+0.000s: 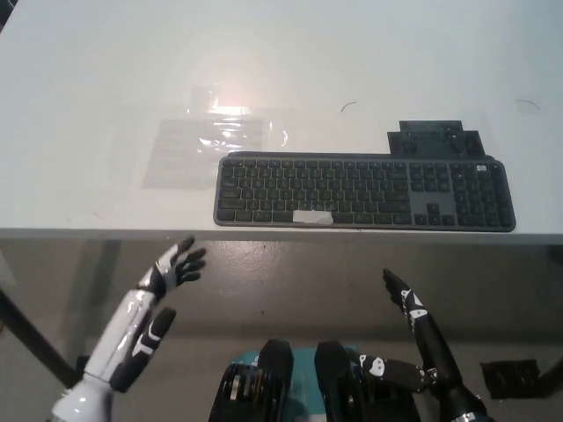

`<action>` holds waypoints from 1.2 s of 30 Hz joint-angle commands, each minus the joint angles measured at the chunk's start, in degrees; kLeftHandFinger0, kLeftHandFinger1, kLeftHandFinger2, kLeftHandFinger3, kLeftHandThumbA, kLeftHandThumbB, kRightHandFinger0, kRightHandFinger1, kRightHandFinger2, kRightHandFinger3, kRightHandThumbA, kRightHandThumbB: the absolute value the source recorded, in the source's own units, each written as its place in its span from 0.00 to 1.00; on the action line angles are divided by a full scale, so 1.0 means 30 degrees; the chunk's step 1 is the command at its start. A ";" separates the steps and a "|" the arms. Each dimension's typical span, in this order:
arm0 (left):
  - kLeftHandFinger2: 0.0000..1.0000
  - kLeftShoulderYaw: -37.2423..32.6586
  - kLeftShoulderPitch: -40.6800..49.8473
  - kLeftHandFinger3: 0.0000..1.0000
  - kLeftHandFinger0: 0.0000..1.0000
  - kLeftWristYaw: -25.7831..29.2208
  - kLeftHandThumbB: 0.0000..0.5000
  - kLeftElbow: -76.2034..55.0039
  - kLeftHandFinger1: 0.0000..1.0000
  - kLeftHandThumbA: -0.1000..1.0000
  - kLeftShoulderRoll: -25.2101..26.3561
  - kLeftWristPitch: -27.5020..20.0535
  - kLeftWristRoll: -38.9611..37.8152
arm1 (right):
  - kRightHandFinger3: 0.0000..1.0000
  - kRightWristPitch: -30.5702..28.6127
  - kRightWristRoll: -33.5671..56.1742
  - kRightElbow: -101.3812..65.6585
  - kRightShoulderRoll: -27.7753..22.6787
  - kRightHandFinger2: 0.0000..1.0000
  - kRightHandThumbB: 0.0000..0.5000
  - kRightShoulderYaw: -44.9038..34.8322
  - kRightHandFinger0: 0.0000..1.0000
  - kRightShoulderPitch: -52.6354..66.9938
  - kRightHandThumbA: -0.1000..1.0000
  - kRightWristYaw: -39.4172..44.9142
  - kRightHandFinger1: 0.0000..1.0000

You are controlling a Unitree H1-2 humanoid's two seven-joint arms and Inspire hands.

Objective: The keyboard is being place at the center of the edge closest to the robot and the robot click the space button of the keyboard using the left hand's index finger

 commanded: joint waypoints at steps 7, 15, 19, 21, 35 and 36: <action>0.00 0.0300 -0.4172 1.00 0.00 0.0627 0.80 -0.3613 0.00 1.00 -0.1584 0.1236 0.7379 | 1.00 -0.1694 -0.0615 0.0068 -0.0062 1.00 0.82 0.0096 1.00 -0.0609 1.00 -0.0148 1.00; 0.00 -0.1211 -0.7271 1.00 0.00 -0.0549 0.70 -0.0580 0.00 1.00 -0.2042 0.3199 0.9457 | 1.00 -0.1256 -0.0585 -0.0178 -0.0107 1.00 0.86 0.0060 1.00 -0.0593 1.00 -0.0013 1.00; 0.01 -0.2089 -0.8419 1.00 0.00 -0.0661 0.66 0.1449 0.00 1.00 -0.1909 0.3747 1.0196 | 1.00 -0.1422 -0.0459 -0.0180 -0.0155 1.00 0.86 0.0039 1.00 -0.0603 1.00 0.0074 1.00; 0.03 -0.2441 -0.8828 1.00 0.00 -0.0763 0.68 0.2259 0.00 1.00 -0.1775 0.3994 1.0340 | 1.00 -0.1312 -0.0435 -0.0285 -0.0181 1.00 0.85 0.0039 1.00 -0.0617 1.00 0.0128 1.00; 0.07 -0.4374 -1.0295 1.00 0.00 -0.0941 0.69 0.7258 0.01 1.00 -0.1716 0.5549 1.1689 | 1.00 -0.1046 -0.0767 -0.0503 -0.0157 1.00 0.88 0.0057 1.00 -0.0596 1.00 -0.0075 1.00; 0.07 -0.4438 -1.0265 1.00 0.00 -0.0704 0.67 0.7752 0.01 1.00 -0.1739 0.5416 1.1684 | 1.00 -0.1108 -0.0686 -0.0465 -0.0167 1.00 0.88 0.0048 1.00 -0.0611 1.00 -0.0033 1.00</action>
